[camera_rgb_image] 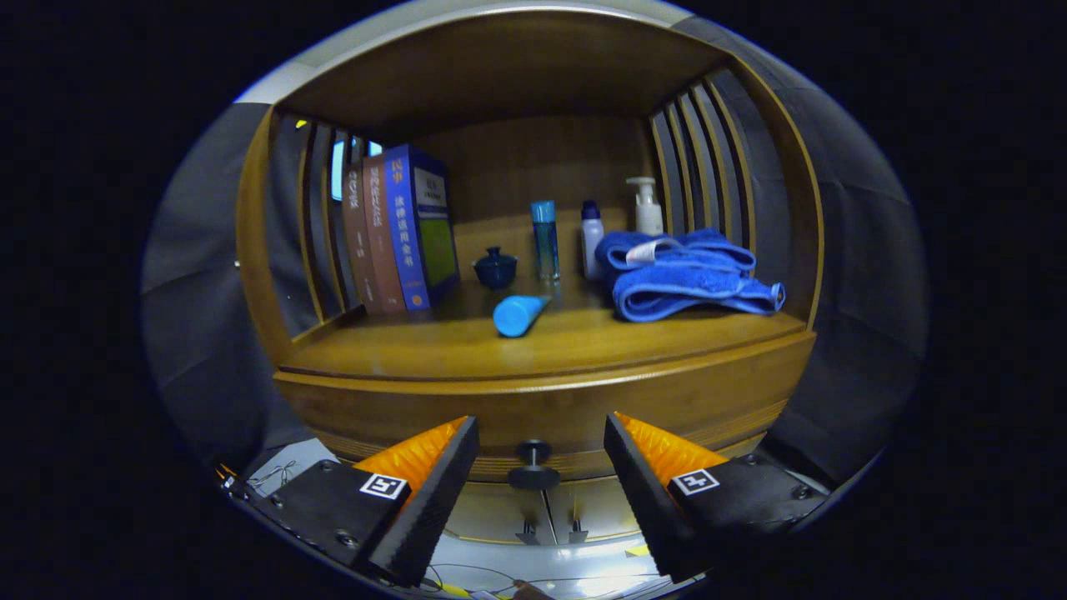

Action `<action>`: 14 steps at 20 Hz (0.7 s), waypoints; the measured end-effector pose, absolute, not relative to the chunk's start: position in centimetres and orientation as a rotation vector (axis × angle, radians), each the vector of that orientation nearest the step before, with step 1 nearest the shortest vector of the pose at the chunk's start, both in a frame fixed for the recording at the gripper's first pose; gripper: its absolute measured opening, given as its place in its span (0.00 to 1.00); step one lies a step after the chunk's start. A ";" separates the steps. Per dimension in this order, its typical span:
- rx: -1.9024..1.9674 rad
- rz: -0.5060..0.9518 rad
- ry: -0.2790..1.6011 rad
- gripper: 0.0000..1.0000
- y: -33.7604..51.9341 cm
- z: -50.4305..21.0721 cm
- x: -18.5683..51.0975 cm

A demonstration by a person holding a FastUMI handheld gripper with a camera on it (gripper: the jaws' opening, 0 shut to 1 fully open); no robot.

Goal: Pull open the drawer, take out the items inside it, and place them on the countertop above the cabinet.

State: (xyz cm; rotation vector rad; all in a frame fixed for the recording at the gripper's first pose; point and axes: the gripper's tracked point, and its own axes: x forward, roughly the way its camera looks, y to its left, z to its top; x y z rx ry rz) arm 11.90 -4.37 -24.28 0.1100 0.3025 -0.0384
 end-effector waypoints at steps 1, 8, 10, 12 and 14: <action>0.107 -0.032 0.276 0.99 -4.3 -22.4 11.4; 0.086 0.027 0.126 0.99 -3.4 -8.6 7.2; 0.088 0.031 0.076 0.99 -3.2 -4.8 5.7; 0.081 0.031 0.040 0.99 -3.2 -1.7 4.1; 0.073 0.035 0.022 0.99 -2.9 0.4 2.5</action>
